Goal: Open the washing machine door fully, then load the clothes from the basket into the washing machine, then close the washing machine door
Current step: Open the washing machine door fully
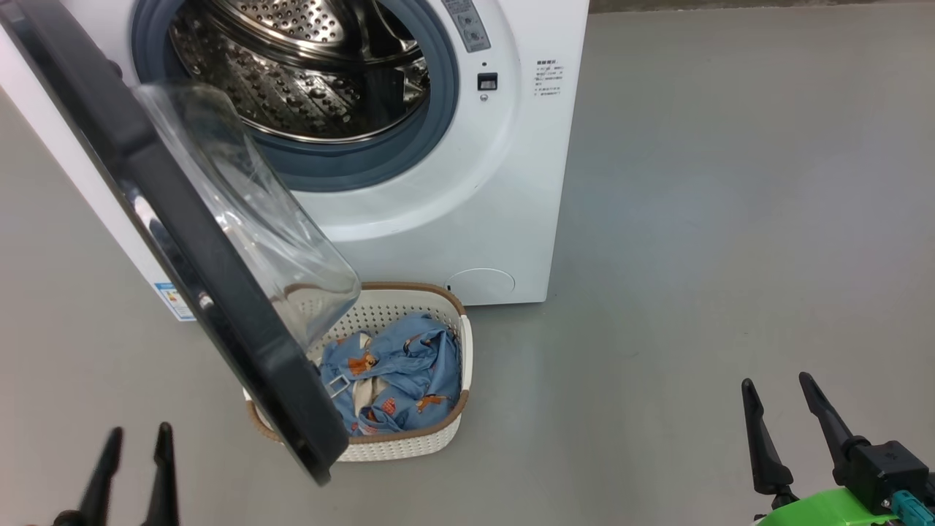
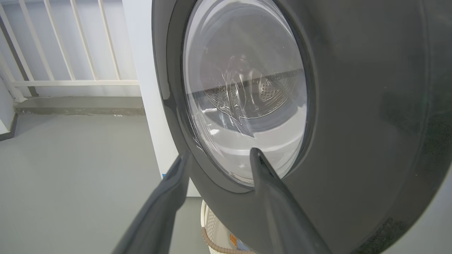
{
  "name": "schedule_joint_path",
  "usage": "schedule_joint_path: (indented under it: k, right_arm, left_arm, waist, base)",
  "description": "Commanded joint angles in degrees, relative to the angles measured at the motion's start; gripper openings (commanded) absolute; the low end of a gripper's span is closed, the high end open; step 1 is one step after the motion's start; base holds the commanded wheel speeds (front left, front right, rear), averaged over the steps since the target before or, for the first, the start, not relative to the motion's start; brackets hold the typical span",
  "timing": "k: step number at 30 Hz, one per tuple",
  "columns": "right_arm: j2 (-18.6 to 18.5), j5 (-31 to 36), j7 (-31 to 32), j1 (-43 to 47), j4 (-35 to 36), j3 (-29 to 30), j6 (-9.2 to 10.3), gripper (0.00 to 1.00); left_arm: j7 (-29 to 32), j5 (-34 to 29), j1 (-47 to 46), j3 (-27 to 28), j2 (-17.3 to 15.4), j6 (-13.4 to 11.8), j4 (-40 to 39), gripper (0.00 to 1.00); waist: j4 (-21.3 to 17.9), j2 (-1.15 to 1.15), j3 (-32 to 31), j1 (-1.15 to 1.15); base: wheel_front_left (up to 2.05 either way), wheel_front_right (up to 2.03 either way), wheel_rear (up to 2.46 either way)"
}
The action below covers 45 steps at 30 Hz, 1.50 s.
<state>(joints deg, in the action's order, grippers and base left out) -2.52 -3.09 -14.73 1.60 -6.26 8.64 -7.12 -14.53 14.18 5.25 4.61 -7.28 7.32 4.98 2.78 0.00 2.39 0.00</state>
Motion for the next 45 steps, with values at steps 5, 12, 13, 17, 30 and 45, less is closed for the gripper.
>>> schedule_joint_path:
  k: [5,12,13,17,30,45]
  right_arm:
    - [-0.4,-0.2,-0.3,-0.6,1.1,-1.4,-0.36,1.0]
    - [-0.4,-0.3,-0.3,-0.7,0.7,-1.5,-0.36,1.0]
    - [-0.4,-0.3,-0.3,-0.7,0.8,-1.5,-0.36,1.0]
    - [-0.4,-0.4,-0.3,-0.6,0.6,-1.8,-0.36,1.0]
    - [-0.4,-1.0,-0.3,-0.8,0.0,-2.7,-0.36,1.0]
    - [-0.4,-3.0,-0.3,-0.8,-1.9,-2.6,-0.36,1.0]
  left_arm:
    - [-0.5,0.6,-1.9,1.8,-1.3,0.2,-1.0,0.0]
    - [-0.5,1.6,-4.1,4.8,0.0,0.2,-9.7,0.0]
    - [-0.5,1.9,-4.6,5.3,0.2,0.2,-11.4,0.0]
    - [-0.5,3.4,-6.6,6.1,0.5,0.2,-20.8,0.0]
    - [-0.5,4.7,-6.4,-6.2,-2.2,0.2,-33.5,0.0]
    - [-0.5,6.3,-4.9,-26.1,-6.3,0.2,-28.2,0.0]
  waist:
    - [0.0,0.0,0.0,0.0]
    - [0.2,0.0,-0.2,0.0]
    - [0.2,0.0,-0.2,0.0]
    - [0.2,0.0,-0.5,0.0]
    - [-0.2,0.0,-0.9,0.0]
    - [-1.6,0.0,-1.0,0.0]
  base:
    - [0.0,0.0,0.0]
    - [0.0,0.0,0.0]
    - [0.0,0.0,0.0]
    - [0.0,0.0,0.0]
    - [0.0,0.0,0.0]
    - [0.0,0.0,0.0]
